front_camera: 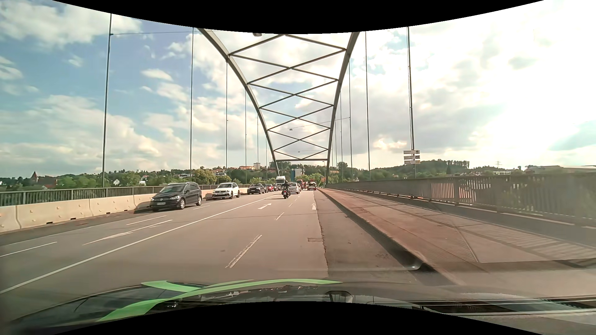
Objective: Follow the waypoints while adhering to traffic rules and regulations
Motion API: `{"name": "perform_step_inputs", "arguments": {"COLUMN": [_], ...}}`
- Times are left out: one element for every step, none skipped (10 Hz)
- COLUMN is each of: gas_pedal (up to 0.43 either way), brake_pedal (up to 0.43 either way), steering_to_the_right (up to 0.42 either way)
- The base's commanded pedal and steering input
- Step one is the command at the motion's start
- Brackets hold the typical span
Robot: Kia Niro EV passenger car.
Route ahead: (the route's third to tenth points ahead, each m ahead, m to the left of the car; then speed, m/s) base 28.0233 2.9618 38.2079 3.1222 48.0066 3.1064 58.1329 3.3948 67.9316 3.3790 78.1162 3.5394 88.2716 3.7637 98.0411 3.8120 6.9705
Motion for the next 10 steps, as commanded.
{"name": "perform_step_inputs", "arguments": {"gas_pedal": [0.079, 0.098, 0.118, 0.13, 0.157, 0.157, 0.157, 0.157, 0.157, 0.157], "brake_pedal": [0.0, 0.0, 0.0, 0.0, 0.0, 0.0, 0.0, 0.0, 0.0, 0.0], "steering_to_the_right": [-0.002, -0.003, -0.004, -0.004, -0.004, -0.004, -0.004, -0.004, -0.004, -0.004]}}
